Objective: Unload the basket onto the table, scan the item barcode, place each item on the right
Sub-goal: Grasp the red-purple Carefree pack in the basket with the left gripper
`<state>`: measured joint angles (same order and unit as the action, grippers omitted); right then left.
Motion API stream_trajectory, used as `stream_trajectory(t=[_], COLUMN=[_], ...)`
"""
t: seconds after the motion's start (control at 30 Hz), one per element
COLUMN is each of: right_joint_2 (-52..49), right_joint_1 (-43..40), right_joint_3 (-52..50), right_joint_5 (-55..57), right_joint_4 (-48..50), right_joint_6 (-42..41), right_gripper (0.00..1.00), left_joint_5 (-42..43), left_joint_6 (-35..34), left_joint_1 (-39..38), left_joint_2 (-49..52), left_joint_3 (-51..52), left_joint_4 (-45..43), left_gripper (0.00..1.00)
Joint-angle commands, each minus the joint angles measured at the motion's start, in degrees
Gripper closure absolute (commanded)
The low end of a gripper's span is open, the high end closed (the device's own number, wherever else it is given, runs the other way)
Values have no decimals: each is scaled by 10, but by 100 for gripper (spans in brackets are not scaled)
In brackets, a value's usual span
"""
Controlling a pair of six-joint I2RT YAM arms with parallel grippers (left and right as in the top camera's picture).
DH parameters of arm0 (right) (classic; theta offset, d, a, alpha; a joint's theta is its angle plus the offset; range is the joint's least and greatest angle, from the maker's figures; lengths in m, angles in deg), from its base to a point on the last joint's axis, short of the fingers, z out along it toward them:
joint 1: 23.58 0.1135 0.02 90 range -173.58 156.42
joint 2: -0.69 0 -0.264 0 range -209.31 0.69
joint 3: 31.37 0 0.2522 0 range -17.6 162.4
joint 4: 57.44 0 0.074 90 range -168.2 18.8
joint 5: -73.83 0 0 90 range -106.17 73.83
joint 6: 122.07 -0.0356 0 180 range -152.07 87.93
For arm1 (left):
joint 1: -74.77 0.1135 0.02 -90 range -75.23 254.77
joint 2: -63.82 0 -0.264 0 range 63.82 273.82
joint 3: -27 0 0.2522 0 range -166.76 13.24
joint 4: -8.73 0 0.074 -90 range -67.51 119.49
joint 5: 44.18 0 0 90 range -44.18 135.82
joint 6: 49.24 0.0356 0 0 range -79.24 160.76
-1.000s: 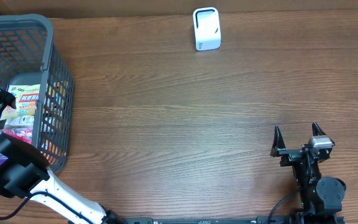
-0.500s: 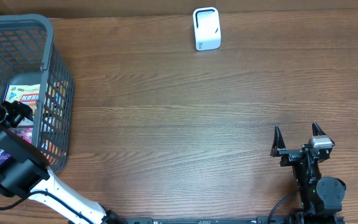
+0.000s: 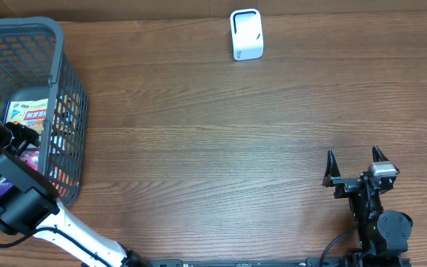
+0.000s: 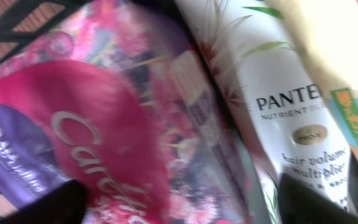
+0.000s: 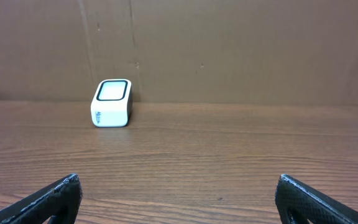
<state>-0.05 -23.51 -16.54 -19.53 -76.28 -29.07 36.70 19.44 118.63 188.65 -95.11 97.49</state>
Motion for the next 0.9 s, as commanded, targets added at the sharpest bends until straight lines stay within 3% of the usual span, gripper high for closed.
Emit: stream_trajectory(t=[0.0,0.1,0.27,0.33,0.47,0.5,0.57,0.7,0.73,0.8,0.87], right_joint_2=[5,5,5,5,5,5,5,5,5,5,5], right_joint_1=[-2,-2,-2,-2,-2,-2,-2,-2,-2,-2,-2], right_joint_3=[-6,-6,-6,-6,-6,-6,-6,-6,-6,-6,-6], right_joint_5=[7,7,7,7,7,7,7,7,7,7,7], right_joint_4=[4,4,4,4,4,4,4,4,4,4,4], right_joint_6=[2,2,2,2,2,2,2,2,2,2,2], right_gripper=[0,0,0,0,0,0,0,0,0,0,0], left_joint_5=[-23,-37,-53,-53,-53,-53,-53,-72,-79,-80,-80], left_joint_6=[-10,-10,-10,-10,-10,-10,-10,-10,-10,-7,5], left_joint_1=[-4,-4,-4,-4,-4,-4,-4,-3,-3,-3,-3], left_joint_2=[6,6,6,6,6,6,6,6,6,6,6], left_joint_3=[5,7,7,9,24,29,40,66,71,77,78], left_joint_4=[0,8,18,20,19,16,9,-7,-10,-18,-21], left_gripper=[35,47,50,59,67,64,35,17,17,27,46])
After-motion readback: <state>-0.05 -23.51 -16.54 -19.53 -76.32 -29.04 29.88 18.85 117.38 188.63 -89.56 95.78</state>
